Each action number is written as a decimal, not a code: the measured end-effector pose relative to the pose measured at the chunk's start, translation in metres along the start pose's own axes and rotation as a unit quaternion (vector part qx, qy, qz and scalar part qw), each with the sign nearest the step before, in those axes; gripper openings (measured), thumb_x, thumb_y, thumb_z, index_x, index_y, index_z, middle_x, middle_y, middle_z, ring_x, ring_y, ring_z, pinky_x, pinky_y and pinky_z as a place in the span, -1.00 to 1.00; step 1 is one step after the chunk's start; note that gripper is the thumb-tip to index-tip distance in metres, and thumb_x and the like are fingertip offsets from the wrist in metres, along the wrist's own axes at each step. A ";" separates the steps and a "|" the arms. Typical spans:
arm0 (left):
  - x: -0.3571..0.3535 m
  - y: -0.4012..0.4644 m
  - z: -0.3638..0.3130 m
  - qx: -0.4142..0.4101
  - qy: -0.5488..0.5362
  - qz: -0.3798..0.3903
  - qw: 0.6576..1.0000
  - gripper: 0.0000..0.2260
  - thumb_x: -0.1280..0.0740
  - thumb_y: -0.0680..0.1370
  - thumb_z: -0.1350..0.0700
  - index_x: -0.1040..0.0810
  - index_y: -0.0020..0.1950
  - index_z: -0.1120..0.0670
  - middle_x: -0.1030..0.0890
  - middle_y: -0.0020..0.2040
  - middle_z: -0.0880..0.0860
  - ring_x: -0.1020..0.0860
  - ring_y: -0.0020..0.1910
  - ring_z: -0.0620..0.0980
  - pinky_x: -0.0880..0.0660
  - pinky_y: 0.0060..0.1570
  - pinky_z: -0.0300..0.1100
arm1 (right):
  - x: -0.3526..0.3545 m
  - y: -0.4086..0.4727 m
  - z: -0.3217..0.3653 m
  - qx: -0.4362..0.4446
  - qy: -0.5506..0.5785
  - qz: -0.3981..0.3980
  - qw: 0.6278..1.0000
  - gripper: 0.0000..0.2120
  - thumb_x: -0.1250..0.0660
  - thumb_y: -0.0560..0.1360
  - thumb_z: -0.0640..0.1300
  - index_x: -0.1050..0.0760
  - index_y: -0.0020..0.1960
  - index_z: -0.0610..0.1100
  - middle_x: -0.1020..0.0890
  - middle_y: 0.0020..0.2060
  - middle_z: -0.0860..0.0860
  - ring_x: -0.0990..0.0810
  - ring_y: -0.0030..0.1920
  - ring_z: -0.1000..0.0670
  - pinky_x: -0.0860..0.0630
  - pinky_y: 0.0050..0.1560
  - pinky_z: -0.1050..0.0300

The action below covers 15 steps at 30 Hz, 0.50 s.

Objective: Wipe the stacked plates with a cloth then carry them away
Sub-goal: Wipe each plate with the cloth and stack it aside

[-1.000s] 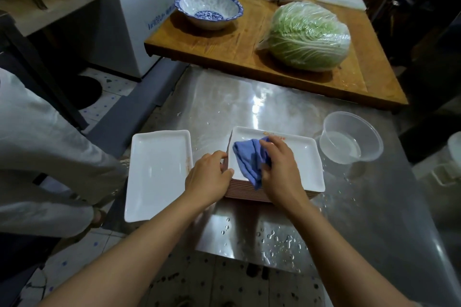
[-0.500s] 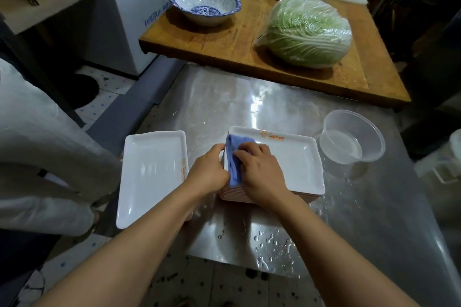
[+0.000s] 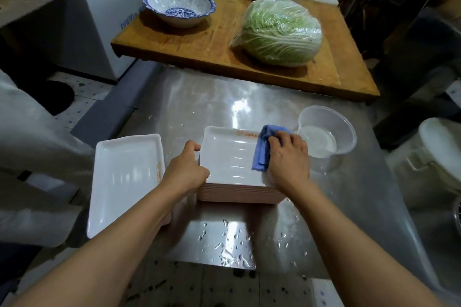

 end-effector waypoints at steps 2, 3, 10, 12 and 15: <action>0.000 0.000 0.000 0.002 -0.005 -0.009 1.000 -0.58 -0.25 0.33 0.25 -0.31 0.11 -0.09 -0.56 -0.29 0.08 -0.56 -0.28 0.13 -0.56 -0.21 -0.03 | 0.003 -0.005 -0.009 0.002 -0.021 0.012 1.000 -0.52 -0.25 0.49 0.06 -0.30 0.35 -0.11 -0.33 0.33 -0.04 -0.24 0.32 -0.14 -0.09 0.36 0.02; -0.001 -0.001 0.000 0.001 -0.008 -0.011 1.000 -0.59 -0.25 0.33 0.25 -0.32 0.10 -0.09 -0.57 -0.28 0.09 -0.58 -0.28 0.14 -0.58 -0.19 0.00 | 0.004 -0.009 -0.012 0.010 -0.028 0.016 0.999 -0.55 -0.24 0.50 0.04 -0.33 0.33 -0.11 -0.35 0.33 -0.04 -0.24 0.33 -0.14 -0.09 0.37 0.02; 0.000 -0.004 -0.001 -0.002 -0.062 -0.006 0.998 -0.59 -0.22 0.38 0.33 -0.36 0.12 -0.06 -0.61 -0.28 0.10 -0.59 -0.54 -0.01 -0.54 -0.47 -0.18 | 0.019 -0.055 -0.010 0.088 -0.012 0.045 0.995 -0.79 -0.16 0.49 -0.19 -0.48 0.09 -0.15 -0.53 0.12 -0.07 -0.39 0.10 -0.10 -0.14 0.12 0.10; 0.001 -0.007 -0.001 0.000 -0.080 0.006 0.997 -0.57 -0.22 0.40 0.36 -0.36 0.17 -0.05 -0.60 -0.22 0.11 -0.58 -0.55 -0.04 -0.49 -0.51 -0.24 | 0.020 -0.066 -0.002 0.082 0.008 0.067 0.994 -0.76 -0.21 0.48 -0.17 -0.46 0.12 -0.15 -0.51 0.13 -0.09 -0.38 0.11 -0.12 -0.18 0.11 0.09; 0.003 -0.012 0.001 -0.005 -0.117 0.030 0.993 -0.52 -0.23 0.44 0.39 -0.36 0.26 -0.03 -0.59 -0.25 0.12 -0.56 -0.54 -0.08 -0.50 -0.50 -0.24 | 0.020 -0.073 0.022 0.075 0.041 0.083 0.993 -0.68 -0.26 0.46 -0.14 -0.40 0.20 -0.15 -0.45 0.20 -0.10 -0.34 0.13 -0.16 -0.30 0.10 0.05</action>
Point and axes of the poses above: each hand's wrist, its own y-axis towards the middle knuckle, its own x-axis out of the back of the hand, z = x × y, the point moved 3 cm from there along y, towards the middle knuckle
